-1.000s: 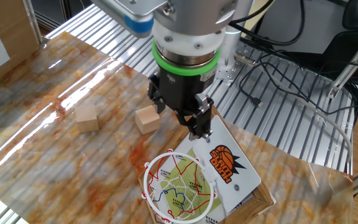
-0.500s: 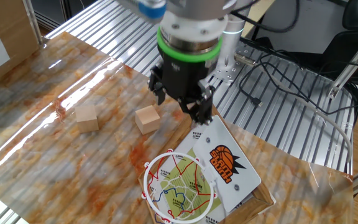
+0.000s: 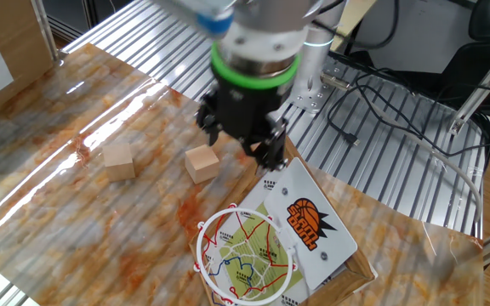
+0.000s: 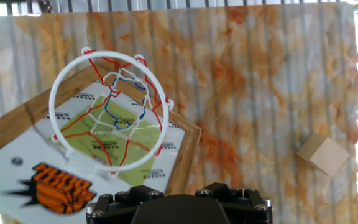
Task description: Grab a basketball, release it and shoot it into the basket
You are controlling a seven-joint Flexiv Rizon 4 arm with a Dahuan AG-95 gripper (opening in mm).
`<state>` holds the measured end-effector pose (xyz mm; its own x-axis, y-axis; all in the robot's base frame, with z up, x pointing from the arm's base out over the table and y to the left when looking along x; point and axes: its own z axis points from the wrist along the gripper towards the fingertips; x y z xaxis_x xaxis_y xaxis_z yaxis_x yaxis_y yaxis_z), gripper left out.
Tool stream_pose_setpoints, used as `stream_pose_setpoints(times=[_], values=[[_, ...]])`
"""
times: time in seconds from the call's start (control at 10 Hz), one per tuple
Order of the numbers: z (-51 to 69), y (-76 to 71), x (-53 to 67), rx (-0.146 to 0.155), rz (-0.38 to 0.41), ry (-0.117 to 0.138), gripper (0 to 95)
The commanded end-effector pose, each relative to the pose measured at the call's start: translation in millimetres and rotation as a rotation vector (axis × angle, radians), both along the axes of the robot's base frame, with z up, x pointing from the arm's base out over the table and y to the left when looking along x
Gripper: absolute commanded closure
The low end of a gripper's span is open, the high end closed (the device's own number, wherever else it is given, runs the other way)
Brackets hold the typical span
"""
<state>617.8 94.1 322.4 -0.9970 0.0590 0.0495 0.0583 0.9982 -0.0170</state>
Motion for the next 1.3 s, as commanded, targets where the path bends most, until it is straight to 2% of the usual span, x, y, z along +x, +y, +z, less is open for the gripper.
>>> stream_pose_setpoints(times=[0.1, 0.2, 0.5, 0.9, 1.3], values=[[-2.1, -1.5, -4.7, 0.003, 0.000, -0.016, 76.0], [-2.3, -1.6, -4.5, 0.001, -0.003, -0.015, 95.0], [-4.9, -3.2, -1.8, -0.001, -0.002, -0.024, 95.0], [-8.3, -5.3, 1.6, -0.008, 0.006, -0.008, 95.0], [-8.3, -5.3, 1.6, -0.007, -0.072, -0.014, 95.0]])
